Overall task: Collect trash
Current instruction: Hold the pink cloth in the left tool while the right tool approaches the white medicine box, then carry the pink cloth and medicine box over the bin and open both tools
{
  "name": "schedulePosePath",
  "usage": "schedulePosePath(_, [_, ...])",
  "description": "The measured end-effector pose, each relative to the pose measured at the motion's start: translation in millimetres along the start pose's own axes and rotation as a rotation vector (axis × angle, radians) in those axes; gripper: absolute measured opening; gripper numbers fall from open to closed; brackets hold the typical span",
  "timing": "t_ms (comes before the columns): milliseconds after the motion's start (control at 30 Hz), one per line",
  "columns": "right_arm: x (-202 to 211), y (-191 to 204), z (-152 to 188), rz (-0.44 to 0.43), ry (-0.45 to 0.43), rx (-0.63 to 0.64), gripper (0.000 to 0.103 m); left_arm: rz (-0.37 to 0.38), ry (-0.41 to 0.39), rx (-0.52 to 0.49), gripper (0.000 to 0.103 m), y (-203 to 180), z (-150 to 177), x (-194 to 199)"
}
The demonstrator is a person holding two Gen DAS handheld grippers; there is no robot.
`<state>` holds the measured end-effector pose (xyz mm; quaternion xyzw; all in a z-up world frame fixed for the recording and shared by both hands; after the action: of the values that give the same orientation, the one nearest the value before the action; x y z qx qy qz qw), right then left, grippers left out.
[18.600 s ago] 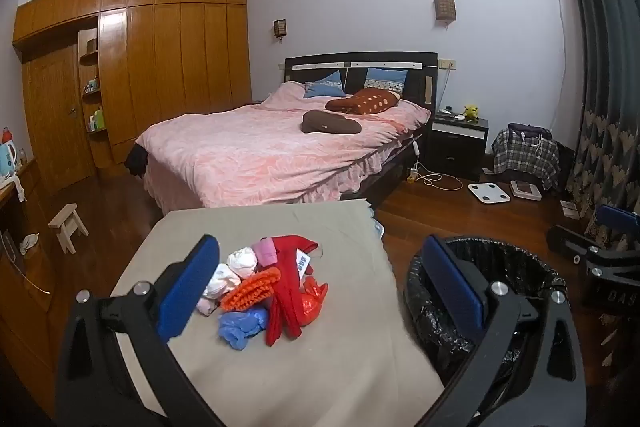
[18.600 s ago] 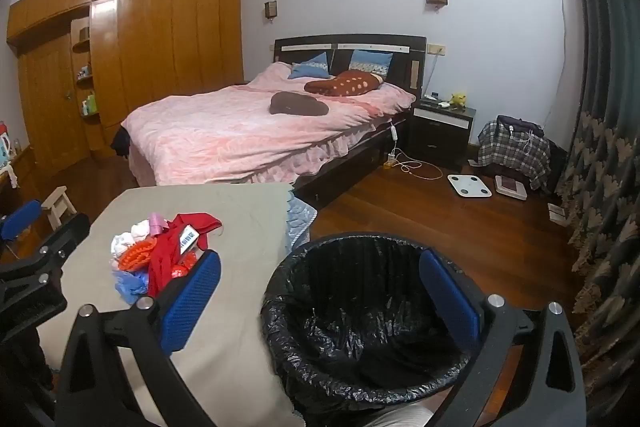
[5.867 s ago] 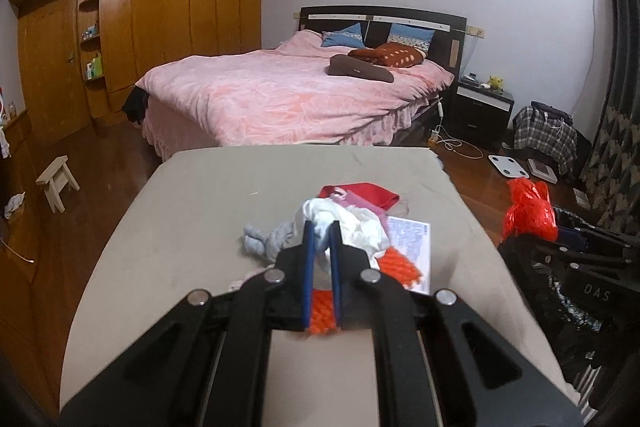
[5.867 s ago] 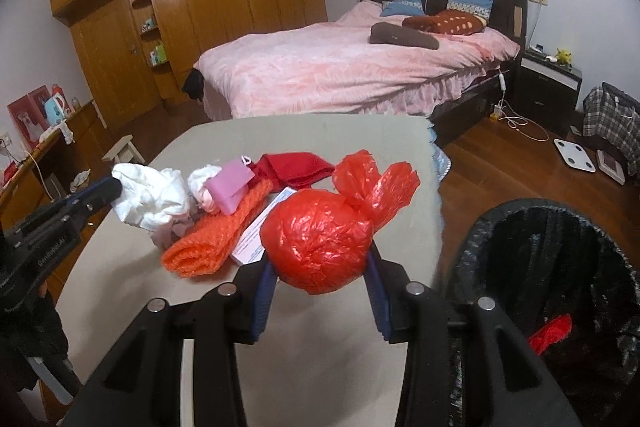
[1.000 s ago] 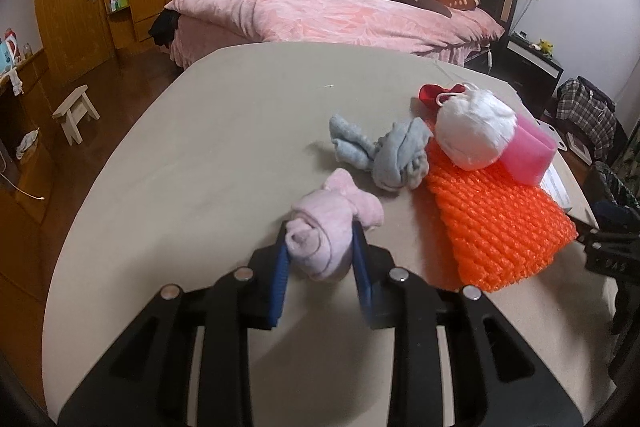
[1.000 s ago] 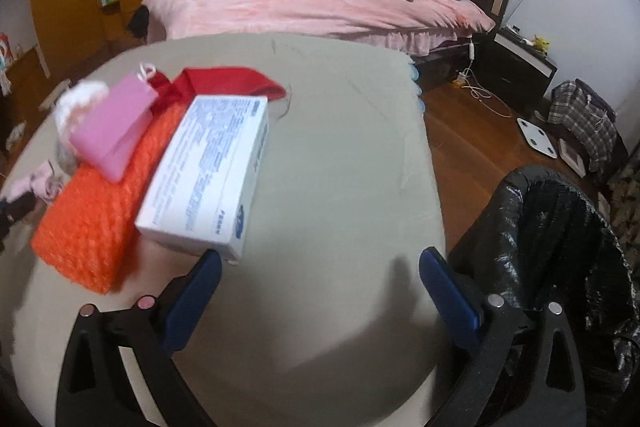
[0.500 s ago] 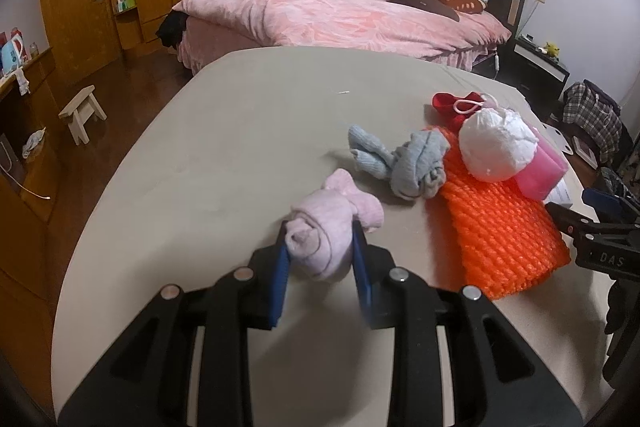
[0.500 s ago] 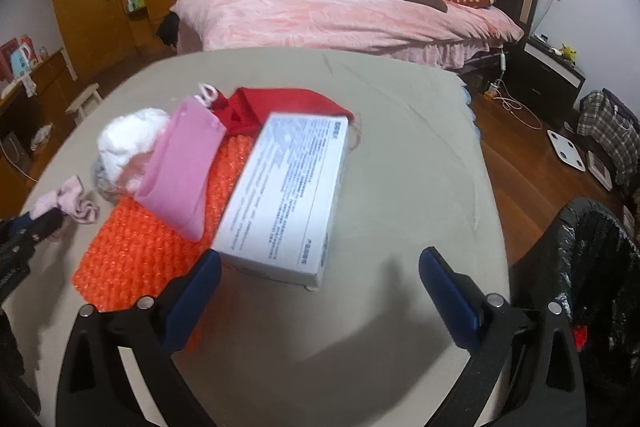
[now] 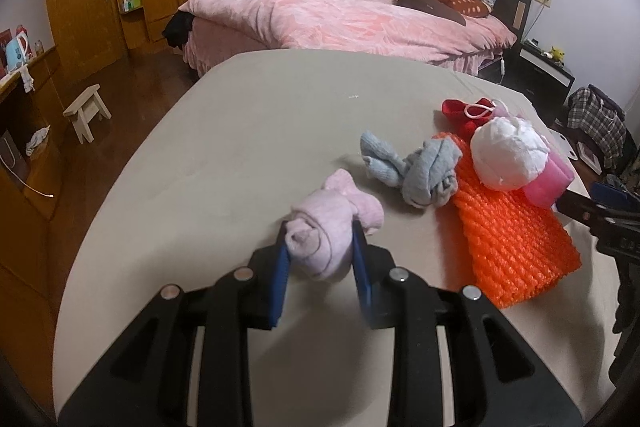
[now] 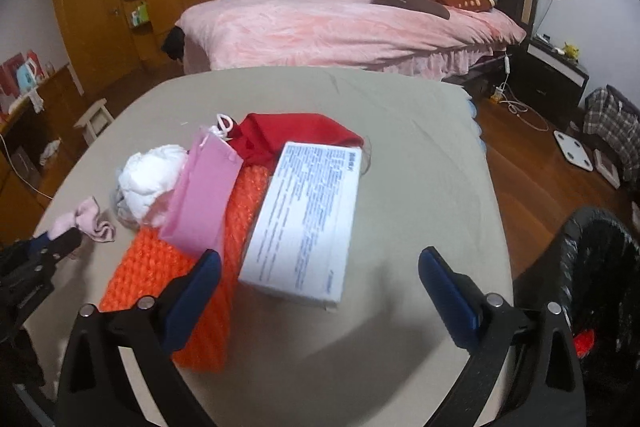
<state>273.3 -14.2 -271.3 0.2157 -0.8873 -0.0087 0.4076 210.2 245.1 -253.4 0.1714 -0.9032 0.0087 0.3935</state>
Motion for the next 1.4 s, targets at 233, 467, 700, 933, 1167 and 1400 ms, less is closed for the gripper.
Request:
schedulePosePath(233, [-4.6, -20.4, 10.1, 0.04, 0.026, -0.044, 0.096, 0.003, -0.004, 0.0, 0.028, -0.9, -1.5, 0.1])
schedulePosePath(467, [-1.6, -36.6, 17.9, 0.049, 0.038, -0.07, 0.093, 0.015, -0.001, -0.004, 0.028, -6.1, -0.8, -2.3])
schedulePosePath(700, [-24.6, -22.6, 11.0, -0.018, 0.063, -0.034, 0.082, 0.014, 0.001, -0.004, 0.028, -6.5, -1.2, -0.7])
schedulePosePath(933, [-19.3, -17.8, 7.2, -0.061, 0.063, -0.031, 0.061, 0.018, -0.01, -0.01, 0.028, -9.6, -4.2, 4.6])
schedulePosePath(1167, [17.3, -14.8, 1.4, -0.047, 0.004, -0.015, 0.059, 0.038, -0.037, -0.015, 0.028, -20.6, -9.3, 25.5])
schedulePosePath(1400, [38.2, -16.6, 17.7, -0.055, 0.013, -0.024, 0.059, 0.076, -0.067, -0.044, 0.028, -42.5, -10.9, 48.1])
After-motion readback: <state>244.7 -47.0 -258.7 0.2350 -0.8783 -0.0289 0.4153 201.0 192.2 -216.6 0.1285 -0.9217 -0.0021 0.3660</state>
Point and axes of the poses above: each gripper's, at about its wrist camera, not at the fingertips, and x roughly against the way its jaws point, y to its left, z to its underside, the point moved 8 cm from there along -x, roughly the way its jaws point, and after that the axes turned 11 degrees about -z, right-handed, at the moved point
